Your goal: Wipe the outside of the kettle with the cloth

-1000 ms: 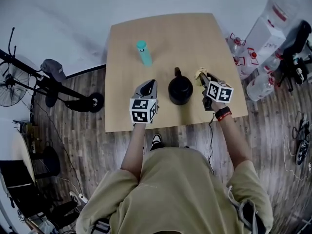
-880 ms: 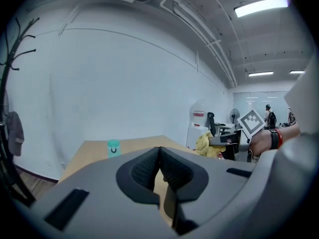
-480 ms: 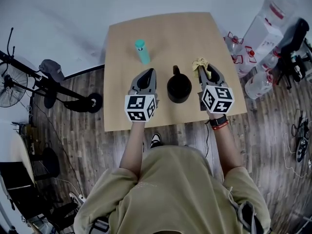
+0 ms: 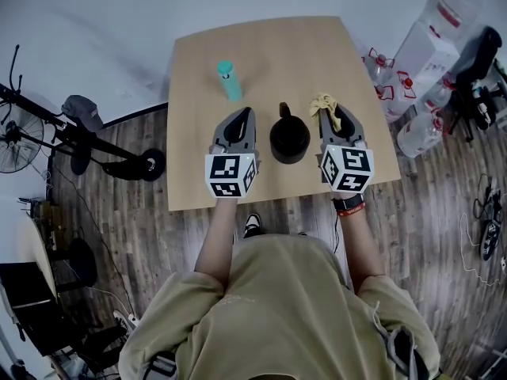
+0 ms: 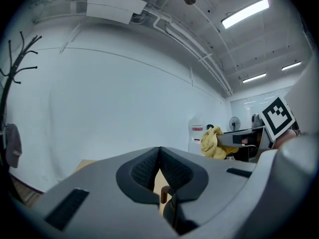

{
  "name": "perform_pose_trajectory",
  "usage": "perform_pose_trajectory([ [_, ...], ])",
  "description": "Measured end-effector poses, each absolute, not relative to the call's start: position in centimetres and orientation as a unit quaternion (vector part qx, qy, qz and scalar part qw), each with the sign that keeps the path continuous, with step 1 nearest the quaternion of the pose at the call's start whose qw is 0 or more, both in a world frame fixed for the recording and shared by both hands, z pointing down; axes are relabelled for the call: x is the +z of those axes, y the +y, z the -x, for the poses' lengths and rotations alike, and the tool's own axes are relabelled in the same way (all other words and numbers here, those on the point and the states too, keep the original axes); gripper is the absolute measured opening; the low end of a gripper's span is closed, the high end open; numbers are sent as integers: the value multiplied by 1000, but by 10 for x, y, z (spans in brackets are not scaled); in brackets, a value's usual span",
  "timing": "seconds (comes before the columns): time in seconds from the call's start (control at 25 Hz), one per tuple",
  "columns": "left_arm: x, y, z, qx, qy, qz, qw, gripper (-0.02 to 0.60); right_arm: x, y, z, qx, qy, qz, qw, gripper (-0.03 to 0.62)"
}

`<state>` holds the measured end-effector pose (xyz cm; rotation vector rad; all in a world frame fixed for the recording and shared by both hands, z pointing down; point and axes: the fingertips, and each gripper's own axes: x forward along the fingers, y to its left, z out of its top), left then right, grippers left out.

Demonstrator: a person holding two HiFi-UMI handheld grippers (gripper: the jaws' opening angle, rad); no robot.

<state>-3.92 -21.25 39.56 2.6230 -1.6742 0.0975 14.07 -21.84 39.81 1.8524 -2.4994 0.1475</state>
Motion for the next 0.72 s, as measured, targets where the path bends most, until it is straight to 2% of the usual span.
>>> perform_pose_trajectory([
  [0.72, 397, -196, 27, 45, -547, -836, 14, 25, 415, -198, -152, 41, -812, -580, 52, 103],
])
